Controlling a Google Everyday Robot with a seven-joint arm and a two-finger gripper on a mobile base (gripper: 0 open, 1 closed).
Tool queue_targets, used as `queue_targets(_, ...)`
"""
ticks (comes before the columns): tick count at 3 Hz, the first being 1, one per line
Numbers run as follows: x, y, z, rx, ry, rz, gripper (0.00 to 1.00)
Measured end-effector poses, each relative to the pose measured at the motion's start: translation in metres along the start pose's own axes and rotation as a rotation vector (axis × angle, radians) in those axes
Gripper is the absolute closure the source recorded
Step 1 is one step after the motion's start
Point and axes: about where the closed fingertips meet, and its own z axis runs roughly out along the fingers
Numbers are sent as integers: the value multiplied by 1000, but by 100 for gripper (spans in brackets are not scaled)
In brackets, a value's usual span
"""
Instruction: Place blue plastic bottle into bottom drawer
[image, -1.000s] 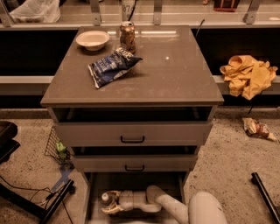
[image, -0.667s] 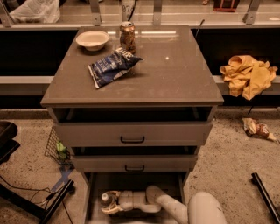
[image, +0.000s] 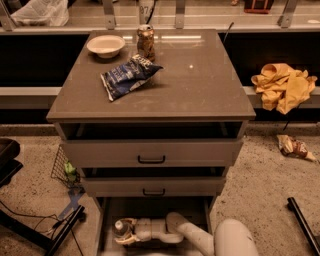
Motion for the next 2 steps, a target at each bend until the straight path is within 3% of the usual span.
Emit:
queue_targets(1, 0, 2, 3, -4, -3, 2, 6)
queue_targets(2, -1, 2, 4, -6, -4, 2, 0)
